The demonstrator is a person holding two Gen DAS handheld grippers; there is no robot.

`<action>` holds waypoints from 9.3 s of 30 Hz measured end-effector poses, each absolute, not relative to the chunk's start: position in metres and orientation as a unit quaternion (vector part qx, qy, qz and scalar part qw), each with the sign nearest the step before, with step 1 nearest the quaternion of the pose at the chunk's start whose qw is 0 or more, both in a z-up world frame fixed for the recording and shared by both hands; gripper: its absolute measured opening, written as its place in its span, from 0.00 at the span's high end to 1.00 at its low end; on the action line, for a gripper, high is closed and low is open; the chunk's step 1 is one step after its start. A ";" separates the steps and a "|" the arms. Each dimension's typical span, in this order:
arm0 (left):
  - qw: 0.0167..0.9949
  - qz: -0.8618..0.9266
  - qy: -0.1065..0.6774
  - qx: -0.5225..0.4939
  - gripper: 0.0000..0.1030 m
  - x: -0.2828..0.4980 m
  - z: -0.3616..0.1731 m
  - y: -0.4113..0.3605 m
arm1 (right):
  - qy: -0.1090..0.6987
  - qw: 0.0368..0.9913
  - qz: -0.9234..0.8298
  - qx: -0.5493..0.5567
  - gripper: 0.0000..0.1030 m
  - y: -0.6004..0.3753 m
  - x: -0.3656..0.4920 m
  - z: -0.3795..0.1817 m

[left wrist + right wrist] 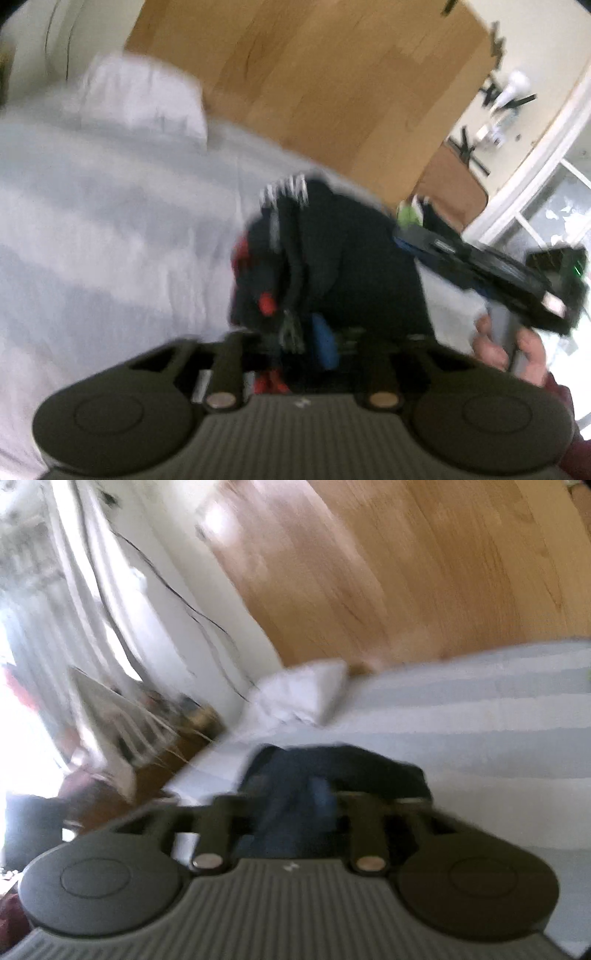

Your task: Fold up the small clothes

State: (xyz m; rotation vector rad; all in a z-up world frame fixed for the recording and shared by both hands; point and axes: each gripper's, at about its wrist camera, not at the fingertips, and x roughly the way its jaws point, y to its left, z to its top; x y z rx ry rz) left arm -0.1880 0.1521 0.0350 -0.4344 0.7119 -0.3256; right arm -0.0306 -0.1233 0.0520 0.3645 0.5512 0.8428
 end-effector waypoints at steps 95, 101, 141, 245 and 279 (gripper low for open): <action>0.919 0.200 0.308 -0.146 0.22 -0.055 0.015 0.148 | 0.316 0.894 0.305 0.087 0.16 -0.050 0.005 0.007; 0.917 0.224 0.307 -0.118 0.21 -0.076 0.004 0.109 | 0.275 0.905 0.309 0.097 0.15 -0.076 -0.020 0.012; 0.924 0.259 0.275 -0.064 0.00 -0.085 0.003 0.083 | 0.258 0.902 0.325 0.115 0.15 -0.073 -0.022 0.011; 0.933 0.229 0.274 -0.047 0.00 -0.089 0.004 0.075 | 0.264 0.901 0.324 0.118 0.15 -0.074 -0.021 0.010; 0.931 0.241 0.270 -0.043 0.00 -0.092 0.005 0.076 | 0.277 0.906 0.303 0.103 0.15 -0.072 -0.018 0.009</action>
